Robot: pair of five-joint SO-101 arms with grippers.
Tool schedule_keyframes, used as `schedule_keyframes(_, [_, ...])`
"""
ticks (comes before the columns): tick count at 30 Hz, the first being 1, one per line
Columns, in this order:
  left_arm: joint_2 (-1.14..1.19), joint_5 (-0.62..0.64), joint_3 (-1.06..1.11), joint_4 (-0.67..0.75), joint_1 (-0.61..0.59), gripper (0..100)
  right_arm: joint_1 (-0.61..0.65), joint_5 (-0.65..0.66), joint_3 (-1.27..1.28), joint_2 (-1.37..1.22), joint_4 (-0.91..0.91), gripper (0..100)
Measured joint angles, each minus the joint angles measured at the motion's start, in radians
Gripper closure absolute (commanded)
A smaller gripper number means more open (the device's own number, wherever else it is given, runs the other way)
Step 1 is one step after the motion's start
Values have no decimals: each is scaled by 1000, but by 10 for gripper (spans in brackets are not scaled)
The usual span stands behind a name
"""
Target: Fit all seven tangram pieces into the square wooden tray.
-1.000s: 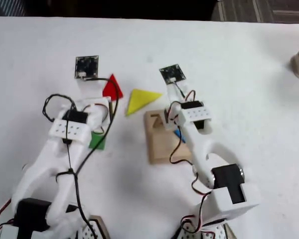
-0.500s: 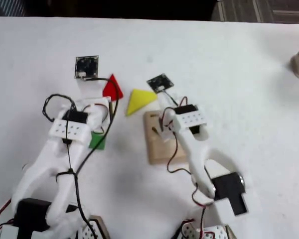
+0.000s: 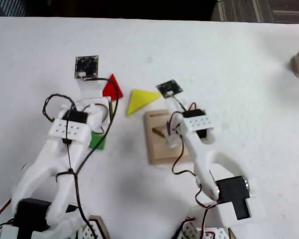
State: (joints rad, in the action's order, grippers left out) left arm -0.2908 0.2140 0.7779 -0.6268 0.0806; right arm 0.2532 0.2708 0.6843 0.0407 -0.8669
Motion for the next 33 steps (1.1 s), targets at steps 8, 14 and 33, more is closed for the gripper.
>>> schedule_keyframes(8, [0,0,0,0,0,972,-31,2,0,0,-2,979])
schedule_keyframes(14, [0,2,0,0,0,972,-32,2,0,12,-5,979])
schedule_keyframes(33, [0,0,3,63,-12,972,114,-89,-80,-98,35,979])
